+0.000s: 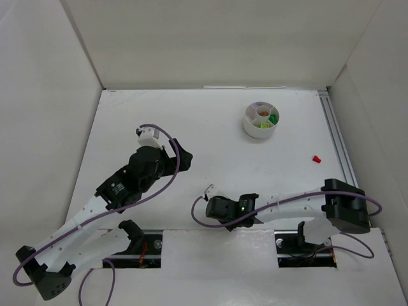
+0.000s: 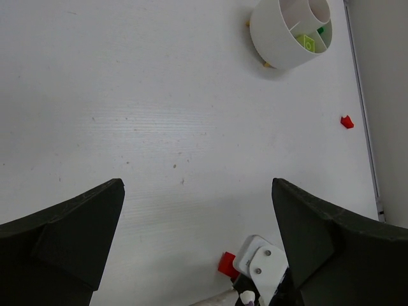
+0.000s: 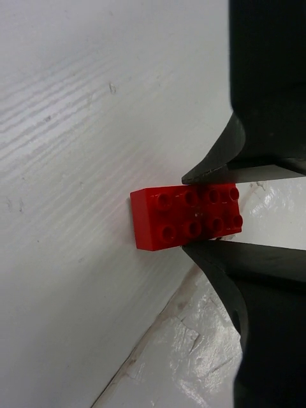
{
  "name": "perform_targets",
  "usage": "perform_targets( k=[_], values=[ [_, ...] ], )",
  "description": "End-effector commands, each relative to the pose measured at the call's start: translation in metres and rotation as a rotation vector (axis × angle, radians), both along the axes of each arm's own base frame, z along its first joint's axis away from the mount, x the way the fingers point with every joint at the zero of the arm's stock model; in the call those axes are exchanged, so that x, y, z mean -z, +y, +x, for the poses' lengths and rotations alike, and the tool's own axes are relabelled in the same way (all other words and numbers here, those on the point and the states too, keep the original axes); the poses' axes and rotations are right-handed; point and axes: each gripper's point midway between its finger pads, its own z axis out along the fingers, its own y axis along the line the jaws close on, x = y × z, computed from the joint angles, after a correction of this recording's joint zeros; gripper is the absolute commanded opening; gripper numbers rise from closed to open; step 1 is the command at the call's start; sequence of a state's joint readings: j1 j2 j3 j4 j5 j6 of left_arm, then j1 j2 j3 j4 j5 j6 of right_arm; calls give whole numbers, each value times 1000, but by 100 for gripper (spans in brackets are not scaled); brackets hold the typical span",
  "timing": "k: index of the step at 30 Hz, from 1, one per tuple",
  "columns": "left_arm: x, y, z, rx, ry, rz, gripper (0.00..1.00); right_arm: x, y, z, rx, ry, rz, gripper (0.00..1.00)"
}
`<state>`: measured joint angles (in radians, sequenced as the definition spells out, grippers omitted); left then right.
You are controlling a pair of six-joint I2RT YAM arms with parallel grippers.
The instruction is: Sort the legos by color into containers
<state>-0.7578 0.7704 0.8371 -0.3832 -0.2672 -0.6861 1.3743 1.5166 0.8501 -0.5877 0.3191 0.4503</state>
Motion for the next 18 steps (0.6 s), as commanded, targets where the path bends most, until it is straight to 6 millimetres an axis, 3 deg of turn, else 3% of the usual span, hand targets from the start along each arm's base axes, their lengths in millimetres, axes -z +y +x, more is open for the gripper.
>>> perform_targets(
  k=[1,3,7,14,17,18],
  values=[
    [-5,0,2,-14,-16,-11,100,-30,25,16,1,-94,112,27],
    [-6,1,3,-26,-15,-16,100,-41,32,21,10,-118,141,24],
    [-2,5,6,-57,-7,-4,100,-60,33,49,50,-167,198,22],
    [0,-4,18,-66,20,29,100,-111,22,124,142,-310,289,22],
    [6,-12,31,-61,56,57,100,-140,4,175,211,-391,353,22],
    [8,-14,33,-61,65,66,100,-146,2,183,198,-381,391,20]
  ],
)
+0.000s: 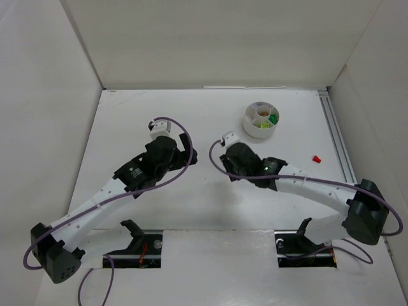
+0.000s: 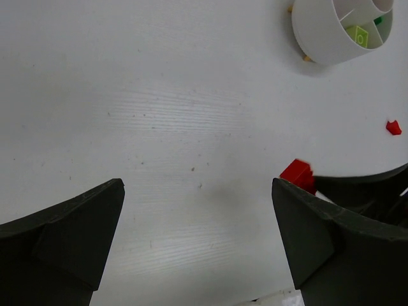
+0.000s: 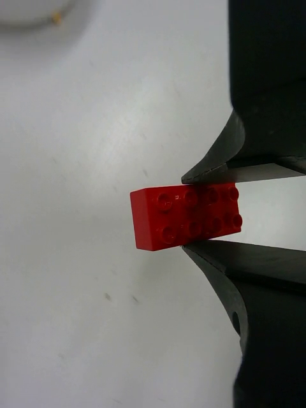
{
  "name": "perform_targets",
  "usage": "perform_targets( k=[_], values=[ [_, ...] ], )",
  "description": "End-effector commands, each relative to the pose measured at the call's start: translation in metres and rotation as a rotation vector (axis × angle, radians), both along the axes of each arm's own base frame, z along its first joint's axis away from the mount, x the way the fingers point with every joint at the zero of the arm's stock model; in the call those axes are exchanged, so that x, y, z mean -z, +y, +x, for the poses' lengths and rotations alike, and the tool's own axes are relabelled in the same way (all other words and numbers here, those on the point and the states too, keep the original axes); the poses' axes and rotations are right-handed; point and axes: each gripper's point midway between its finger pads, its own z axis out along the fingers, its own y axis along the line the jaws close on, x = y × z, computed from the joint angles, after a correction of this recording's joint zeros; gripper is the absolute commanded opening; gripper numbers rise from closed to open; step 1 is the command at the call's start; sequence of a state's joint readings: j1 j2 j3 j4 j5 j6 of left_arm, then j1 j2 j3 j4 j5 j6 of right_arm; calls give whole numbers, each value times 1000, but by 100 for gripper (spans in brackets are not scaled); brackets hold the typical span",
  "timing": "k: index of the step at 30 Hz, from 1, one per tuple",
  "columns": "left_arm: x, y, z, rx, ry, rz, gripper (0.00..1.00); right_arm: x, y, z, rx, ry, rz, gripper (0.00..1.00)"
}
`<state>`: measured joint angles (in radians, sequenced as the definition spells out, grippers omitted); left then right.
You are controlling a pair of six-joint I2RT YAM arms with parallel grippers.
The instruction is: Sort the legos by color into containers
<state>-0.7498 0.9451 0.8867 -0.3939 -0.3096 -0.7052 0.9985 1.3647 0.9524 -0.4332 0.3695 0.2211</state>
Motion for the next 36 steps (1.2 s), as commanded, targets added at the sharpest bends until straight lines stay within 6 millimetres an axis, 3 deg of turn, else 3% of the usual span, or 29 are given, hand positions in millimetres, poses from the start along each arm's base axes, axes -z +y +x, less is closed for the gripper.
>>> perform_targets(
  k=[1,3,4,7,8,10,11,12,15,19,26,33,36],
  values=[
    [-14,-10,16,-7,-15,-16,100,-70,-8,71,41,-177,167,20],
    [-13,-12,22,-16,-12,-12,100,-93,-19,93,21,-242,186,20],
    [-16,-13,24,-16,-21,-21,100,-114,-36,114,65,-302,192,20],
    [-15,-18,30,-16,-29,-28,100,-135,-49,153,58,-387,160,20],
    [-15,-19,30,-16,-29,-28,100,-155,-64,174,93,-434,173,20],
    [-12,-17,32,-22,-29,-9,100,-148,-65,199,36,-433,158,20],
    [-14,-17,34,-30,-39,-12,100,-159,-76,216,44,-464,163,22],
    [-10,-15,36,-39,-30,-3,100,-147,-75,232,12,-460,133,22],
    [-14,-17,42,-36,-46,12,100,-136,-73,262,-84,-488,114,24],
    [-14,-16,52,-50,-41,26,100,-126,-85,292,-77,-503,118,25],
    [-15,-24,71,-25,-58,30,100,-105,-74,301,-199,-492,134,30],
    [0,-17,84,-33,-19,59,100,-86,-79,312,-215,-457,150,35],
    [-6,-13,90,-48,-31,43,100,-79,-86,316,-197,-448,141,36]
  ],
)
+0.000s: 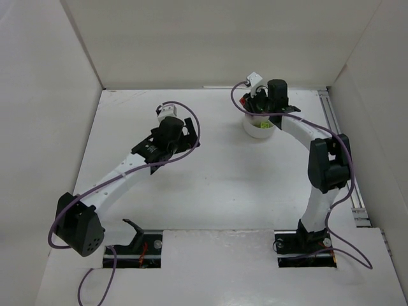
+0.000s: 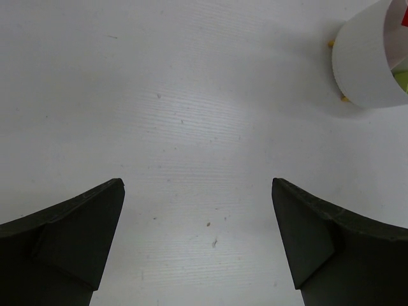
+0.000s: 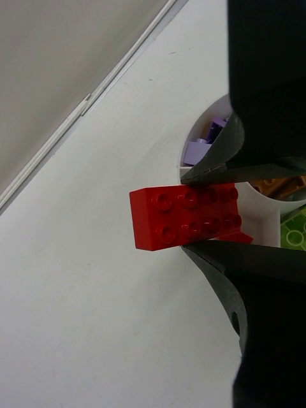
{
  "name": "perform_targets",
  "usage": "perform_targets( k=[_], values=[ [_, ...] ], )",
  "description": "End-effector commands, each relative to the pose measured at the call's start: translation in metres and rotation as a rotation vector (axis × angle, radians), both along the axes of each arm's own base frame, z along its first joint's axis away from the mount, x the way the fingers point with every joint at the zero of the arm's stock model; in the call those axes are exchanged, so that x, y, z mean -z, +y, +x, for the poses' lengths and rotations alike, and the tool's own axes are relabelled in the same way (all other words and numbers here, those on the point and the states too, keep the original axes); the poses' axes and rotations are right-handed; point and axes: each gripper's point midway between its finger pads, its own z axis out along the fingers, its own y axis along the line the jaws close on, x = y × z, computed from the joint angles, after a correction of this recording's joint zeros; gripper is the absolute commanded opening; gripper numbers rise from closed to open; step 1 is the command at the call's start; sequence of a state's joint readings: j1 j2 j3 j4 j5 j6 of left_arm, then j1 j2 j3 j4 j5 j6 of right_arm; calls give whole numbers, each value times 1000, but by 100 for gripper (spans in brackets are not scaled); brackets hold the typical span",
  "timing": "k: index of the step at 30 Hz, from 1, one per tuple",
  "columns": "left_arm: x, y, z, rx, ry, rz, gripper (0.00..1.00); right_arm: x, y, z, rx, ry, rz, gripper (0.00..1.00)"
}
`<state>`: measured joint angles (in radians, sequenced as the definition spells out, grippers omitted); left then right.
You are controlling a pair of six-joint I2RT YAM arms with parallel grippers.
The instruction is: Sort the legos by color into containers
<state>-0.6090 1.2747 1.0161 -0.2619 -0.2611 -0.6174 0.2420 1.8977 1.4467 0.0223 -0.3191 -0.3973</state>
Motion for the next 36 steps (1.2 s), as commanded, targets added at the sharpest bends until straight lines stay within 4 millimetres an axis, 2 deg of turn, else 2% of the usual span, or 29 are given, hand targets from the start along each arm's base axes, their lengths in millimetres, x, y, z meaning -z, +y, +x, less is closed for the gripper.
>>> perform_targets(
  k=[1,2,4,6,10,13,17,19,21,23,24,25,27,28,29,30,31,32,33,36],
  values=[
    [-32,-2,14,11,-82,-43,100,-22,-5,18,-20,-91,11,36],
    [-32,-2,14,11,-82,-43,100,-23,-1,16,-46,-89,22,38],
    [-30,-1,18,13,-81,-39,100,-19,-7,15,-60,-83,25,39],
    [-34,1,20,9,-86,-49,100,-20,-3,13,-82,-81,34,40],
    [-30,0,21,14,-78,-36,100,-7,-4,5,-124,-59,32,47],
    [-30,0,21,14,-78,-36,100,-12,-7,5,-125,-67,37,50],
    [-29,1,20,15,-71,-31,100,-9,-4,0,-165,-55,57,59],
    [-29,1,20,15,-71,-31,100,-9,-8,0,-167,-55,62,59],
    [-29,-1,19,18,-66,-44,100,-15,-6,-1,-178,-65,67,60],
    [-32,0,18,18,-73,-48,100,-37,-6,-5,-180,-105,70,63],
    [-32,-2,18,27,-70,-54,100,-40,-8,-7,-171,-110,67,65],
    [-34,-3,19,27,-78,-58,100,-57,-11,-10,-136,-121,92,67],
    [-35,-6,18,49,-82,-65,100,-76,-19,-9,-46,-144,101,73],
    [-35,-6,18,49,-82,-65,100,-75,-26,-13,3,-125,114,80],
    [-35,-9,17,60,-78,-72,100,-93,-31,-20,63,-127,170,89],
    [-41,-12,18,73,-91,-89,100,-99,-44,-20,162,-126,189,99],
    [-43,-14,19,88,-102,-88,100,-89,-53,-28,233,-81,214,100],
    [-40,-16,19,101,-94,-81,100,-102,-57,-42,292,-64,295,100],
    [-40,-19,18,116,-89,-89,100,-100,-70,-47,388,-58,320,100],
    [-46,-22,23,137,-99,-87,100,-82,-97,-83,582,38,398,100]
  ],
)
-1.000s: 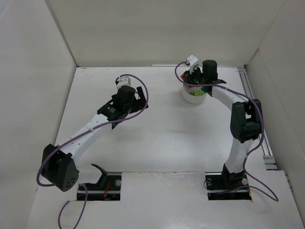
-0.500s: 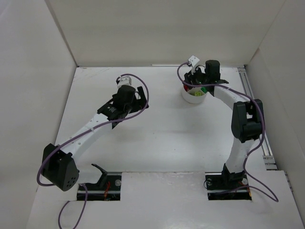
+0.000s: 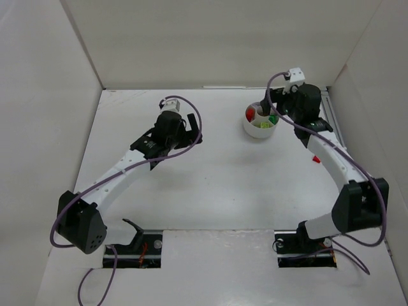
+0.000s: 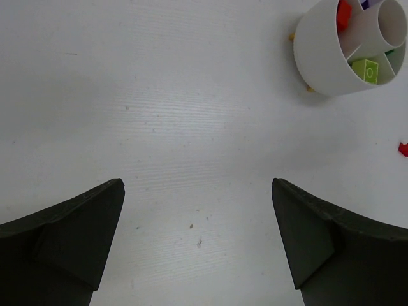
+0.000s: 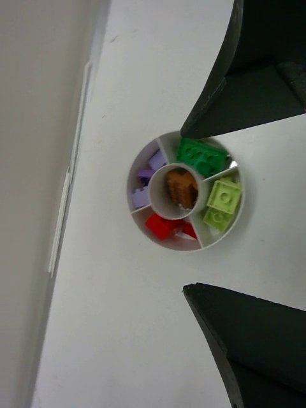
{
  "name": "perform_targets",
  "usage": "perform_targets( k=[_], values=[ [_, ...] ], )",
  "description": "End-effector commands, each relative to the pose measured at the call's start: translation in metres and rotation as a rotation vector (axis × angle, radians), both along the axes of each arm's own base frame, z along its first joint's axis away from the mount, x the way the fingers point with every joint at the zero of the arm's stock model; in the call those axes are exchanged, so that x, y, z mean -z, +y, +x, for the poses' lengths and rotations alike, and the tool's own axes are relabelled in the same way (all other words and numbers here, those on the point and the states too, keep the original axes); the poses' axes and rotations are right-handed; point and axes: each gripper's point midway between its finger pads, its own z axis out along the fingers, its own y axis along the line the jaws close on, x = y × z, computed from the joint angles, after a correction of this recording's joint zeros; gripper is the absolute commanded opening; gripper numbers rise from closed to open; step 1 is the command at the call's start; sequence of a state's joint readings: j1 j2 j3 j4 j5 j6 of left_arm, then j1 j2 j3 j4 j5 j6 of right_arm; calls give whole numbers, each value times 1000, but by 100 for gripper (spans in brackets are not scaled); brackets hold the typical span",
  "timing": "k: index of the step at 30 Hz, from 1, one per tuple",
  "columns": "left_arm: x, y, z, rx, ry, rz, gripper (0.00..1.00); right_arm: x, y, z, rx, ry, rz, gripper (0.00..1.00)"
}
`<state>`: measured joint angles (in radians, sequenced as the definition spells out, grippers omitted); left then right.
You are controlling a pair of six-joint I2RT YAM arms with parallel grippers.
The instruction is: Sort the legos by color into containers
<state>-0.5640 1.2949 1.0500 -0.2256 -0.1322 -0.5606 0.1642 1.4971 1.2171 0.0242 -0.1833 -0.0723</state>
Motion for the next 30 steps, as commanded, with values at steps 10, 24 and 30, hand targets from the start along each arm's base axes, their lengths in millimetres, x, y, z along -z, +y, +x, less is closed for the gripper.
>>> perform_targets(
  k=[10,24,30],
  values=[
    [-29,-42,4,199,36,-82,100,133,-157,-103,1024,602,60,100],
    [-23,-54,-14,148,98,-88,100,219,-218,-125,1141,779,77,96],
    [-20,-54,-15,133,110,-73,100,221,-236,-127,1115,781,68,81]
  ],
)
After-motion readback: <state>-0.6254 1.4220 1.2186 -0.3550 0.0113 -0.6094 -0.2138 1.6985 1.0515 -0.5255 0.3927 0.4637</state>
